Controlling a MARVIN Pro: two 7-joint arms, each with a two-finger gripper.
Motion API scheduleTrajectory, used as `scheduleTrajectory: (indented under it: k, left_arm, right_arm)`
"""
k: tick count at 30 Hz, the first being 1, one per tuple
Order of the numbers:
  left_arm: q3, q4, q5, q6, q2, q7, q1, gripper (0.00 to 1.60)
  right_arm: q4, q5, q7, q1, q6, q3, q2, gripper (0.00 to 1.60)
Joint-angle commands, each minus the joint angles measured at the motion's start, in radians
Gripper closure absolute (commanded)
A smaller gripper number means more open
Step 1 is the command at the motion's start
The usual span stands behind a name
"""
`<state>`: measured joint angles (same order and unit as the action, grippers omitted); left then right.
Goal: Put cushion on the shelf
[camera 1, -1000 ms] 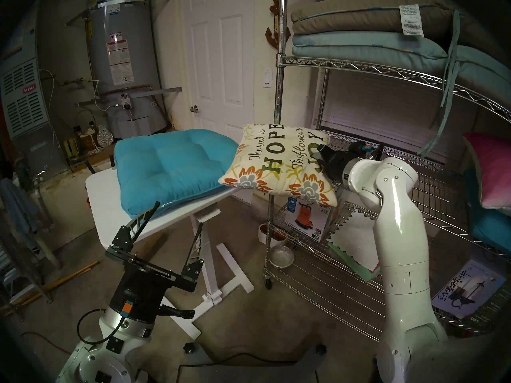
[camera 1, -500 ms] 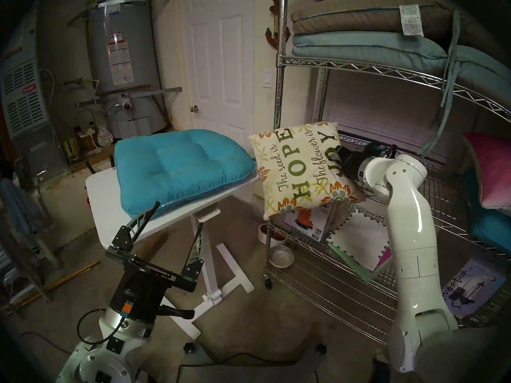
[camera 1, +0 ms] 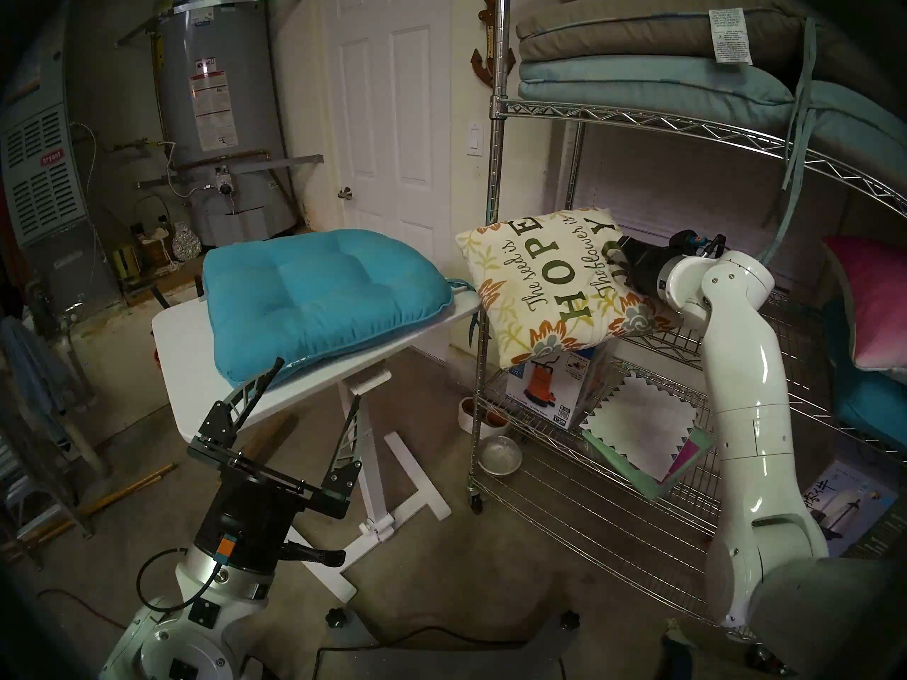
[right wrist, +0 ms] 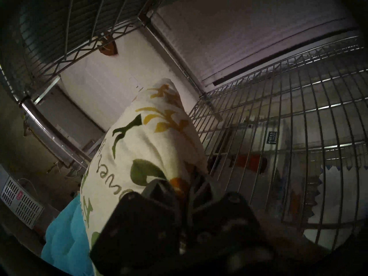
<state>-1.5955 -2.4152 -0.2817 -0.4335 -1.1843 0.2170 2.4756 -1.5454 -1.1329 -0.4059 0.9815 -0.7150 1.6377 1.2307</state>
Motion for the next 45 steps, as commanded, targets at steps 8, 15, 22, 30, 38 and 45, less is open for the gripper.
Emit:
scheduleTrajectory:
  k: [8, 15, 22, 30, 38, 45]
  left_arm:
    - [0.0, -0.028, 0.001, -0.001, 0.0, 0.003, -0.002, 0.0]
    - [0.001, -0.028, 0.001, -0.001, 0.002, 0.005, -0.001, 0.0]
    - [0.001, -0.028, 0.001, -0.001, 0.003, 0.006, -0.001, 0.0]
    - [0.001, -0.028, 0.0, -0.001, 0.005, 0.007, -0.001, 0.0]
    - [0.001, -0.028, 0.0, 0.0, 0.007, 0.008, 0.0, 0.0]
    - [0.002, -0.028, 0.0, 0.0, 0.008, 0.01, 0.0, 0.0]
  right_arm:
    - [0.142, 0.071, 0.037, -0.17, 0.059, -0.005, -0.067, 1.6]
    - [0.234, 0.115, 0.055, -0.221, 0.087, -0.036, -0.074, 1.6]
    - [0.282, 0.161, 0.072, -0.248, 0.125, -0.074, -0.072, 1.6]
    - [0.363, 0.209, 0.077, -0.324, 0.151, -0.109, -0.073, 1.6]
    - [0.467, 0.27, 0.085, -0.382, 0.186, -0.144, -0.082, 1.6]
    - [0.574, 0.316, 0.095, -0.433, 0.218, -0.171, -0.089, 1.6]
